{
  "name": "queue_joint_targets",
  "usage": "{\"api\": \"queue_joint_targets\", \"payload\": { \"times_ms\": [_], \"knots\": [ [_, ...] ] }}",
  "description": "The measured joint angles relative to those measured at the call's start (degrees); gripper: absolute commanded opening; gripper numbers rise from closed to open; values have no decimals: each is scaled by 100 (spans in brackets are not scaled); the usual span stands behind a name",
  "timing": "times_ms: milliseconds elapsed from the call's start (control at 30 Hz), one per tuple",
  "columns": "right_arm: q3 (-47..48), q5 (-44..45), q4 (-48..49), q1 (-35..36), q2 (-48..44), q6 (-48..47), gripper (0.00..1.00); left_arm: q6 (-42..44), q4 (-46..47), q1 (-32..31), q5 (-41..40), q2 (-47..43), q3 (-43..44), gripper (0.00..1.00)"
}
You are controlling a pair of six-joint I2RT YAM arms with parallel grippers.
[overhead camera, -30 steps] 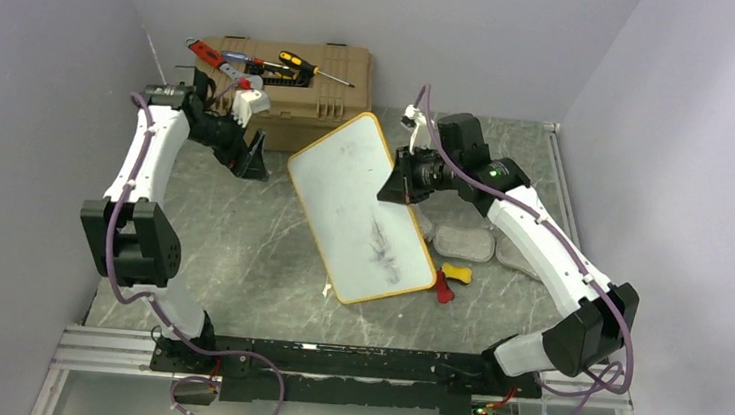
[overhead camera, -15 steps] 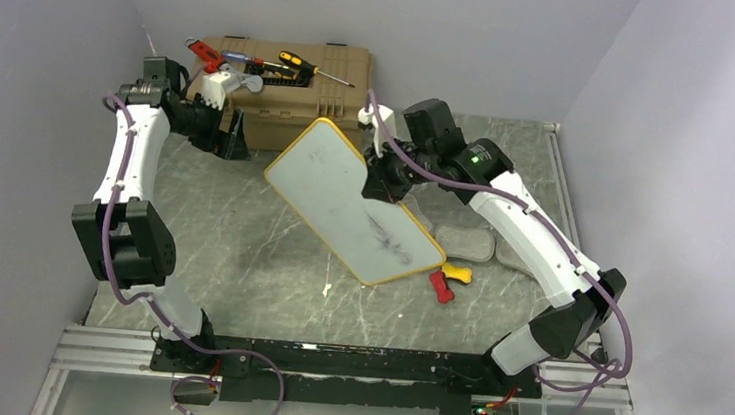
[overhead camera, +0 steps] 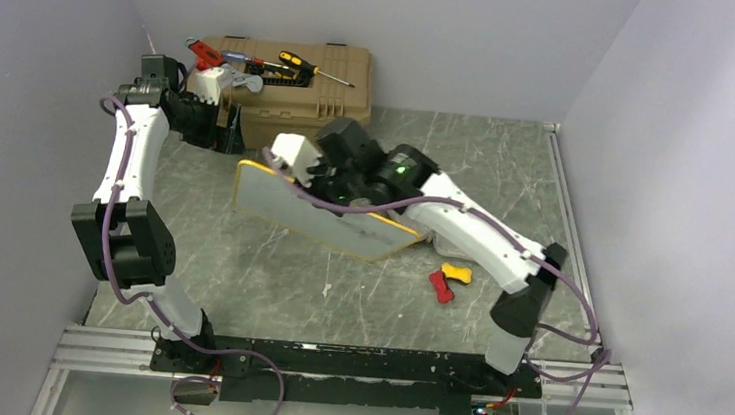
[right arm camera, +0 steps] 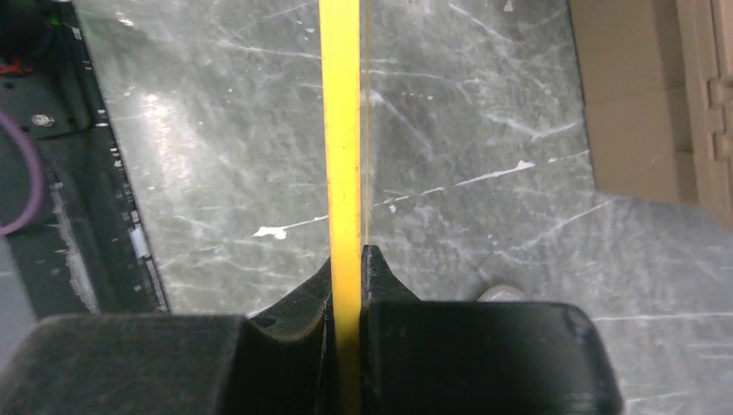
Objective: Erase the whiteboard
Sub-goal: Adjust the whiteboard at the center of the board.
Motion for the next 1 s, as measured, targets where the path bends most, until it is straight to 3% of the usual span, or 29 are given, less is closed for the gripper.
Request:
{"api": "queue_joint_targets", "payload": {
  "times_ms": [100,233,567,867,1000],
  "knots": [
    [455,597,-76,431,557,-254,0,-120,59,28,-168,0,4,99],
    [262,1261,96,920,826,-560,0,-254,81,74,-345,2,28,99],
    [-2079,2944,1895,2083,188,-931,0,-271,85,98,-466,61,42,100],
    [-3541,4138,3965,2446,251,-1408,0,-271,72,98,-452,63,-79,99],
    [-3604,4426,4461,2448,540,-1552,20,-267,46,98,-428,63,-216,99]
  ]
}}
